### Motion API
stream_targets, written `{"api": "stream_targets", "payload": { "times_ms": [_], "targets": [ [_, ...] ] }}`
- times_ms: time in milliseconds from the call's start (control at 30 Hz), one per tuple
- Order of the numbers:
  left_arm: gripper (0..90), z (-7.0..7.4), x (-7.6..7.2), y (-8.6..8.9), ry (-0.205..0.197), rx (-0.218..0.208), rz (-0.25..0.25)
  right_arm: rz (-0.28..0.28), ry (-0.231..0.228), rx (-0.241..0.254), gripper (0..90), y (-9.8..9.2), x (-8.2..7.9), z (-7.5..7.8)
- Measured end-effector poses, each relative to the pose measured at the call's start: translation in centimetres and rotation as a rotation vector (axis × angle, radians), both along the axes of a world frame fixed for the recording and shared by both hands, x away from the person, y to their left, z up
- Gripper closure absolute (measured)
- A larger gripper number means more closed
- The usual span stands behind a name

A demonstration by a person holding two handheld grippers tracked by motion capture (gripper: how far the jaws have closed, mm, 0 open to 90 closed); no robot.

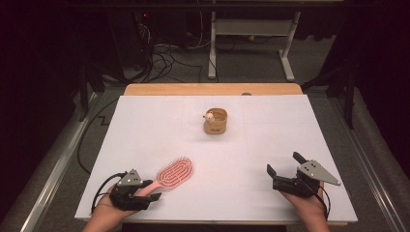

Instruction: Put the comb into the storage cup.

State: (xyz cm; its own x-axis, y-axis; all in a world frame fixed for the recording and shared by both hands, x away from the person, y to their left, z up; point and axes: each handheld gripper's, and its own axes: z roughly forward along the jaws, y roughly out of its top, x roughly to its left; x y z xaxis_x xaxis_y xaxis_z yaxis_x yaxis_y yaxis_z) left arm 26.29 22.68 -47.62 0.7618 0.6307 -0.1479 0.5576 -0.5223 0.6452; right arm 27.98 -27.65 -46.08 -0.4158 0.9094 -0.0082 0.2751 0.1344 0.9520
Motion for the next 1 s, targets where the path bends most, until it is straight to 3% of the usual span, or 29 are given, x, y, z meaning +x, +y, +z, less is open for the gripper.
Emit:
{"api": "stream_targets", "payload": {
  "times_ms": [100, 800, 933, 967, 1000],
  "targets": [
    [35.3, 0.1, -0.1, -0.5, -0.013, 0.024, 0.001, -0.002, 0.006, 0.003, 0.3, -0.1, 0.0, -0.2],
    [23.2, 0.4, 0.6, 0.7, -0.05, -0.02, 0.046, -0.012, -0.003, 0.002, 0.3, -0.4, -0.1, -0.3],
    [17.3, 0.5, 0.7, 0.8, -0.045, -0.038, 0.049, -0.013, 0.001, 0.01, 0.3, -0.5, 0.0, -0.3],
    [13.3, 0.4, 0.8, 0.8, -0.038, -0.052, 0.046, -0.012, -0.001, 0.011, 0.3, -0.6, 0.0, -0.3],
    [2.5, 0.3, 1.0, 0.7, -0.021, -0.062, 0.047, -0.012, -0.003, 0.013, 0.3, -0.6, -0.1, -0.2]
  ]
}}
